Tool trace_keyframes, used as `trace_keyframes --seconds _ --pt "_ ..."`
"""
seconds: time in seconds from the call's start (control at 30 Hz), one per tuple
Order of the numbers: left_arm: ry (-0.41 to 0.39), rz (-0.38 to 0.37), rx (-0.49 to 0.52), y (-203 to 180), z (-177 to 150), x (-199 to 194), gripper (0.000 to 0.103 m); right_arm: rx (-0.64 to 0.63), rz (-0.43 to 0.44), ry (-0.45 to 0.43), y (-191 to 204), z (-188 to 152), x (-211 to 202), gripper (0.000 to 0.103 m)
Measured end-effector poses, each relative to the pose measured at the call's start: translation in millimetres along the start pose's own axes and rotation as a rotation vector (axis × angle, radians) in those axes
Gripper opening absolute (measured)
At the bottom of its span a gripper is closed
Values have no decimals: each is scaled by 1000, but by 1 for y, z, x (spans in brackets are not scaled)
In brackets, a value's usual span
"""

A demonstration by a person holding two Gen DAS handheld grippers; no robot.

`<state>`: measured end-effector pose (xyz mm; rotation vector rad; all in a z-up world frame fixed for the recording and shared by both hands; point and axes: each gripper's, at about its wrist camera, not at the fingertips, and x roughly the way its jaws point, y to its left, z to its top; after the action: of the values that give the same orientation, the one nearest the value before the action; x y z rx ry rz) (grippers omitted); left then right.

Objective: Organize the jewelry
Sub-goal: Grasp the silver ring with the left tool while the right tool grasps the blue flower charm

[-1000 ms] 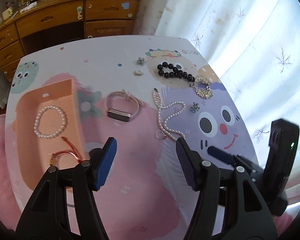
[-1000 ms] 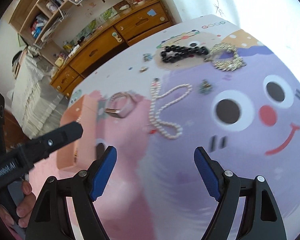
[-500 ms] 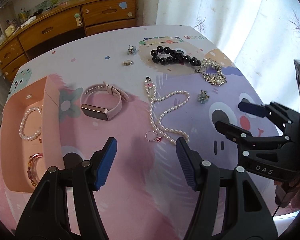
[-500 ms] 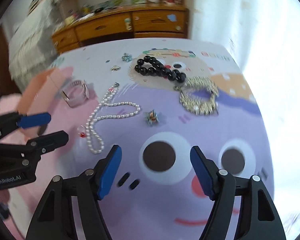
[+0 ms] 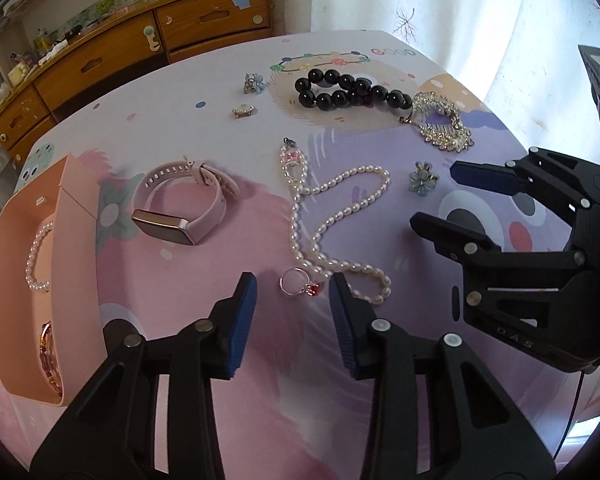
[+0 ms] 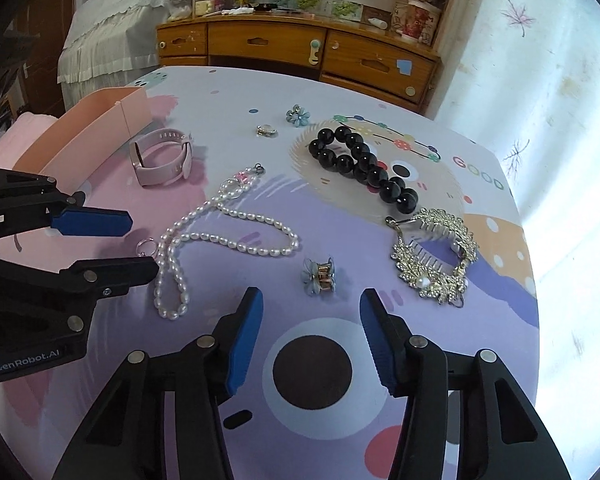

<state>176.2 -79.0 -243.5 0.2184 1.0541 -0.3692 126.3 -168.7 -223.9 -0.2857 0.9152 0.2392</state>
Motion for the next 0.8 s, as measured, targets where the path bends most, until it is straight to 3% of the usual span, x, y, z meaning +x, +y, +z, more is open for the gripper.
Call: trace_keyframes --seconds 0.03,0.1,0.2,0.8 --pt "3 -1 -1 0 0 1 29 5 6 -5 8 0 -5 50" --pt "-2 -13 -7 0 1 3 26 18 19 -10 -26 -23 -9 45" --pt "-10 -19 2 -1 1 3 19 27 29 -17 -40 -27 6 36" --pt "-40 -18 -39 6 1 -13 18 52 -5 11 -37 -17 16 9"
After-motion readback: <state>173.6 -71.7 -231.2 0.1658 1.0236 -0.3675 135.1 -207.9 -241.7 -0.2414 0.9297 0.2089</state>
